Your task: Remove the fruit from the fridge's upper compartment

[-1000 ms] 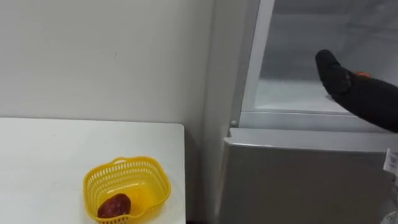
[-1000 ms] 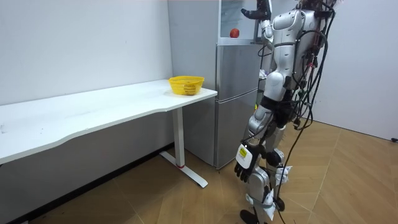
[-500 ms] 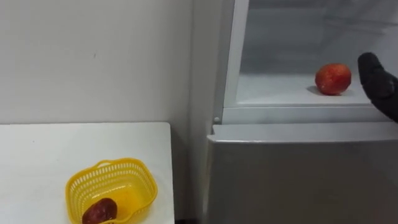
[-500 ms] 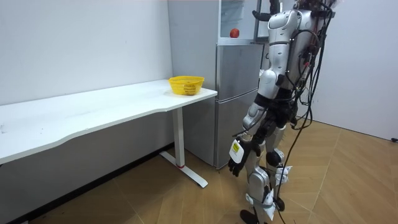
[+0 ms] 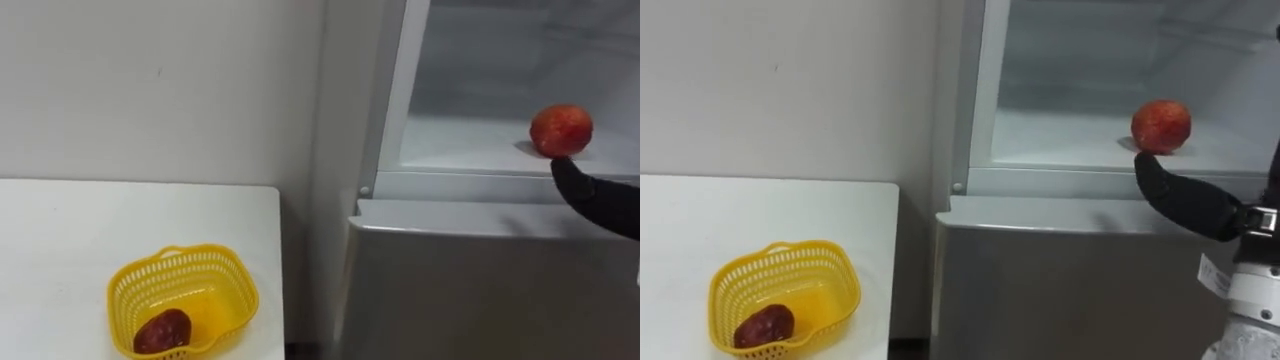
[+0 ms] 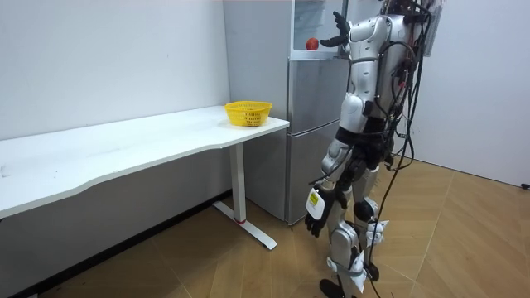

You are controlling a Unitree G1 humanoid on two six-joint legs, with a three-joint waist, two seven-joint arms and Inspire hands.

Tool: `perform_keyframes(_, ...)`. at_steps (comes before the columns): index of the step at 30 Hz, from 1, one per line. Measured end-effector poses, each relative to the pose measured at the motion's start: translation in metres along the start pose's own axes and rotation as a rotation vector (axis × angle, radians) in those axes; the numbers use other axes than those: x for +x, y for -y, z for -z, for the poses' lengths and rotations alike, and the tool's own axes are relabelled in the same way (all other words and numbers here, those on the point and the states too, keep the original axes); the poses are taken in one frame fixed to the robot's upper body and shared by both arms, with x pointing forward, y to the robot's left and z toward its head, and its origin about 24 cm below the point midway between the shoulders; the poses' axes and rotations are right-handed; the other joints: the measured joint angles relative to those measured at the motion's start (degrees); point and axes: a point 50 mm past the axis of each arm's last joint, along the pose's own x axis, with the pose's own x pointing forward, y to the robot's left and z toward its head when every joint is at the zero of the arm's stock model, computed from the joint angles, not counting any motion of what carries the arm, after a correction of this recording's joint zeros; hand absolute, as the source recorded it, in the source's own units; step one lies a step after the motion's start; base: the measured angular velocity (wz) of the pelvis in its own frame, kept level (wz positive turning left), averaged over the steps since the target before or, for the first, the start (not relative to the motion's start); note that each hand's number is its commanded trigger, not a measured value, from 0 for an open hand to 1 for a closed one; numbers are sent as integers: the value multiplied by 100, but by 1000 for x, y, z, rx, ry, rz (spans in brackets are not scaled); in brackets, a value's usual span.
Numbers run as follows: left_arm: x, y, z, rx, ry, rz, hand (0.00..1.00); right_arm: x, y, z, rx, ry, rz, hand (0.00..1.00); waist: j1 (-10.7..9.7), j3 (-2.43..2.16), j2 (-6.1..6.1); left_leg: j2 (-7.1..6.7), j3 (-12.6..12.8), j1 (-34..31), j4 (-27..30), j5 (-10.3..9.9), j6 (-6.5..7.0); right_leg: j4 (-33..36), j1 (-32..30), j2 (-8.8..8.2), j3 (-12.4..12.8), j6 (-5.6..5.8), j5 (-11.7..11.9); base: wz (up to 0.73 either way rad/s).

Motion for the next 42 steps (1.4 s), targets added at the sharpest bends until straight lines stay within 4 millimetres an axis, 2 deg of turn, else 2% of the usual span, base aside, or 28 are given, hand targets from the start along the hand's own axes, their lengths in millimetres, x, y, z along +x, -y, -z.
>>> perform_keyframes(5,0,1,2,-1,-4,10,0,17,6,-2,-30,36,1,0,8,9,-17,-2,-22,-9,2,0,0,-4,2,-3,-24,0,0,1)
perform_keyframes(9,-1,-1,7,-7,-14,9,0,37,13,2,-43,18,22,0,6,21,-114,-4,-51,-51,33,2,-2,6,-8,-10,-59,-2,-2,3)
perform_keyframes(11,-2,-4,7,-4,-16,1,0,43,16,6,-75,13,24,0,5,-7,-185,-8,-62,-113,61,3,-4,19,-54,-14,-65,-6,-6,5)
perform_keyframes(13,-2,-10,9,1,-20,-11,0,46,19,11,-109,-8,24,0,23,-2,-272,-11,-83,-137,81,3,-4,25,-48,-15,-78,-8,-7,4)
perform_keyframes(16,-3,-11,11,1,-25,-16,0,47,21,17,-125,-33,24,0,7,-32,-328,-21,-116,-152,86,2,-3,25,-34,-25,-105,-8,-7,4)
perform_keyframes(22,-4,-14,4,6,6,-30,0,62,33,21,-180,-45,23,0,-5,-14,-333,-42,-263,-241,144,2,-3,12,-23,-50,-271,-6,-7,14)
perform_keyframes(28,-5,-19,0,2,27,-47,0,67,39,25,-167,-81,25,0,-13,25,-388,-43,-280,-312,165,1,-4,4,-69,-51,-287,-4,-9,2)
perform_keyframes(33,-6,-24,-2,-2,41,-63,0,75,40,27,-128,-118,45,0,-5,25,-389,-42,-279,-307,164,1,-4,3,-62,-49,-287,-4,-9,0)
perform_keyframes(36,-6,-25,-1,-1,36,-64,0,78,39,36,-121,-174,37,0,4,20,-394,-42,-279,-310,172,1,-4,4,-57,-48,-289,-4,-8,0)
perform_keyframes(42,-6,-24,7,-6,-5,-61,0,76,33,46,-119,-255,-19,0,0,14,-393,-36,-279,-321,159,1,-5,5,-68,-48,-305,-5,-9,0)
